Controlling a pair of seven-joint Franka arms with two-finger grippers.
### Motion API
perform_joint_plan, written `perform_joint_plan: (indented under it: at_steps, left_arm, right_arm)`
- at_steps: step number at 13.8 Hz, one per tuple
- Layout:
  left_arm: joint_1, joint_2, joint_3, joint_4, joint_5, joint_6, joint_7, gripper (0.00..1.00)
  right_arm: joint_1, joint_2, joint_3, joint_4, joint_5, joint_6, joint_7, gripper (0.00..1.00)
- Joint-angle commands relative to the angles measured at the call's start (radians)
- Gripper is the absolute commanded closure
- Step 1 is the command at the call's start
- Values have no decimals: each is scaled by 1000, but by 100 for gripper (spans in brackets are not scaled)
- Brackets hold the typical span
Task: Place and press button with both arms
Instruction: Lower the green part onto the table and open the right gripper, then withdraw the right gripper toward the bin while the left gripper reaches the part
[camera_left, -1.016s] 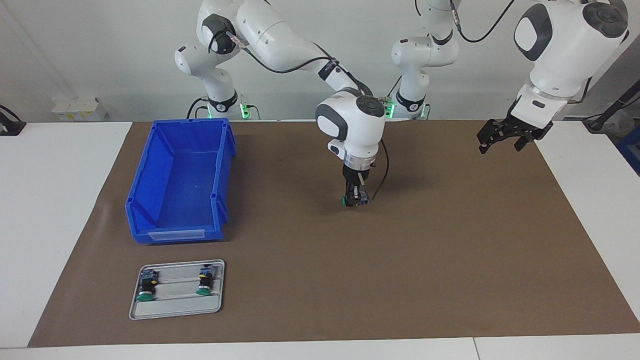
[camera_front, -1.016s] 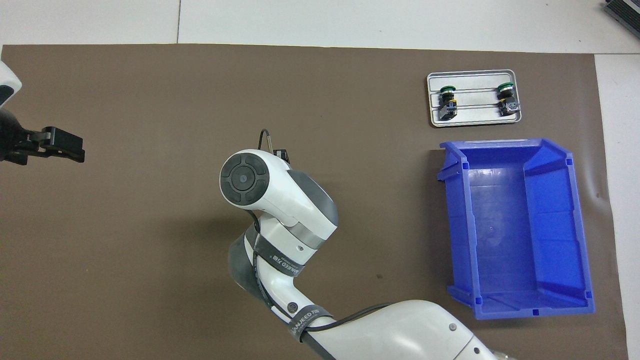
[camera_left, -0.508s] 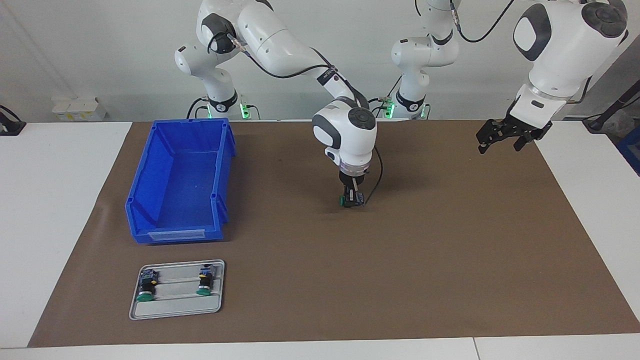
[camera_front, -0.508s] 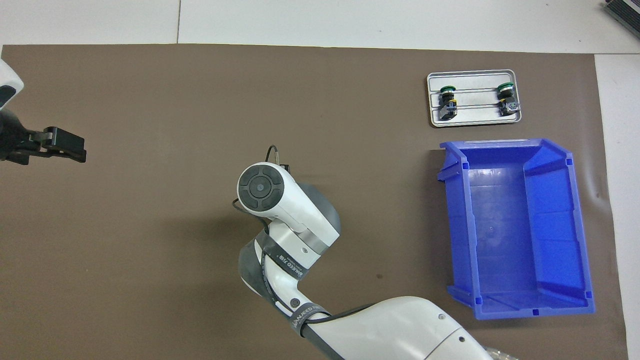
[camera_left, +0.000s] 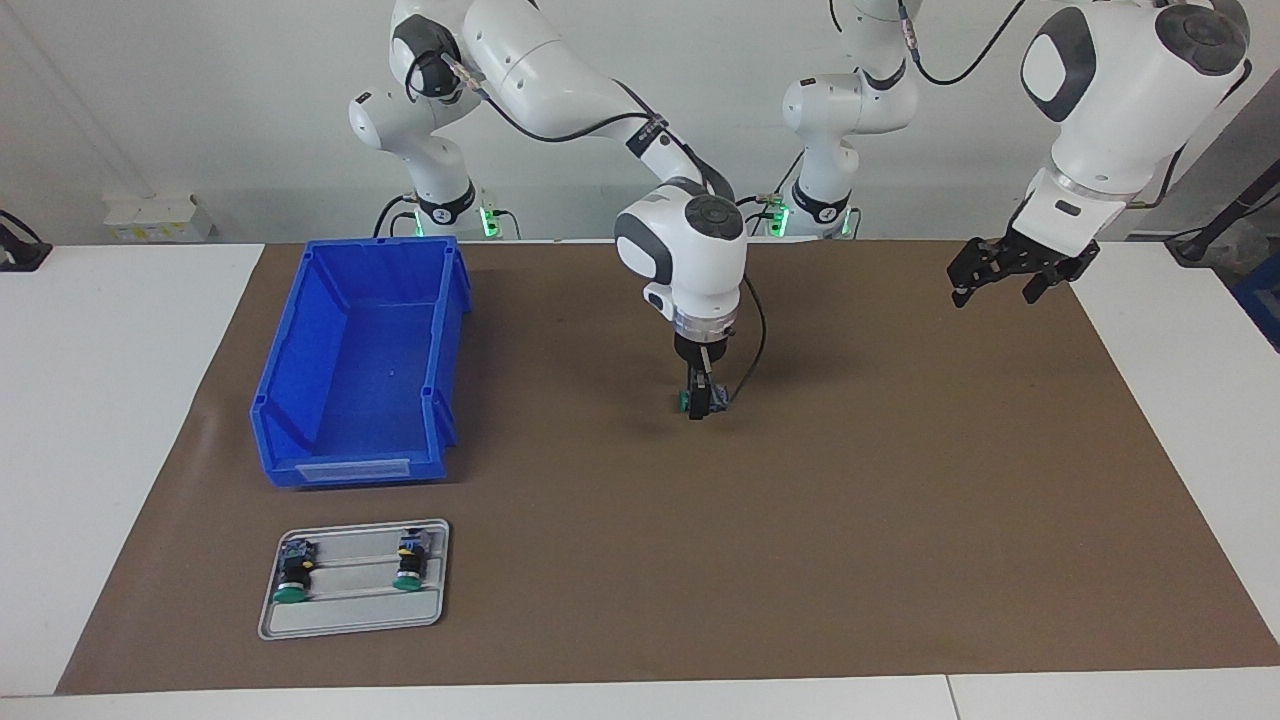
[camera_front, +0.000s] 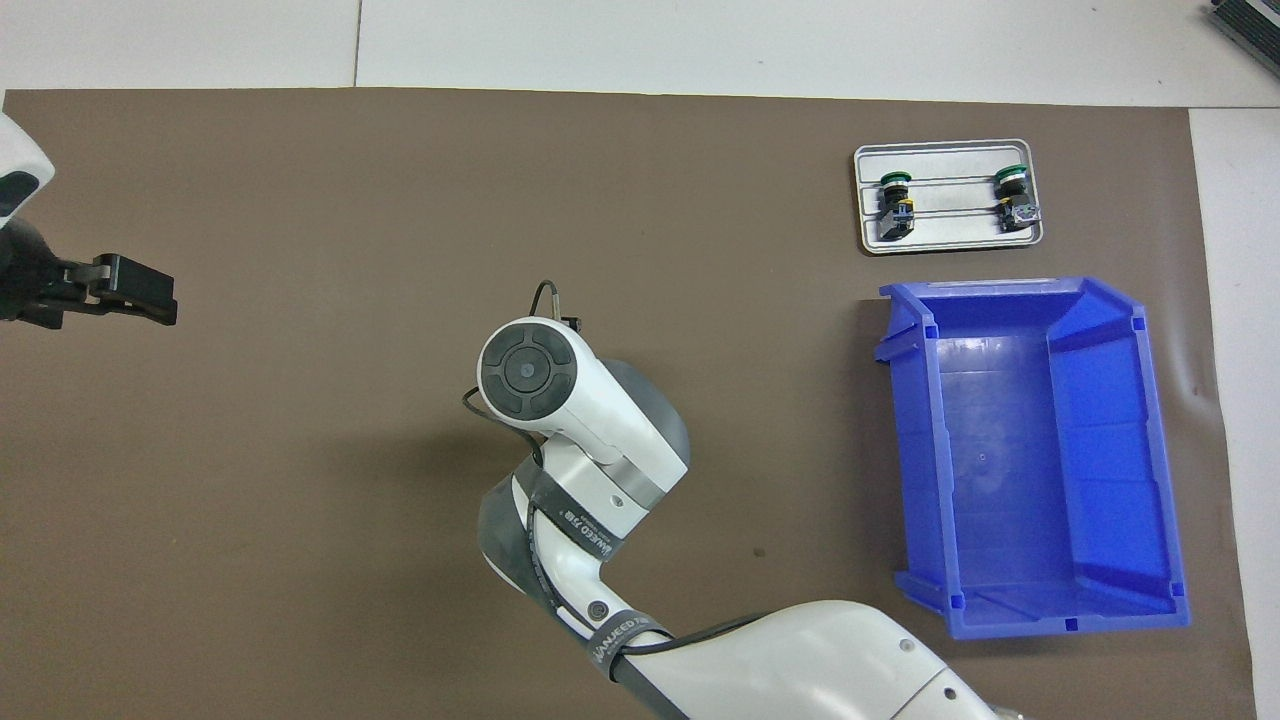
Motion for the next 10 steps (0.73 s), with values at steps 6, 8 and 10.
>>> perform_joint_plan:
  at_steps: [6, 8, 10]
  left_arm:
    - [-156, -31, 3, -227, -71, 321, 361, 0]
    - [-235, 5, 4, -290, -82, 474, 449, 0]
    - [-301, 38, 4, -340, -82, 591, 526, 0]
  right_arm:
    - [-235, -277, 9, -166, 20, -138, -526, 2]
    - [-293, -320, 9, -170, 22, -165, -650, 2]
    - [-353, -372, 9, -195, 32, -166, -799, 2]
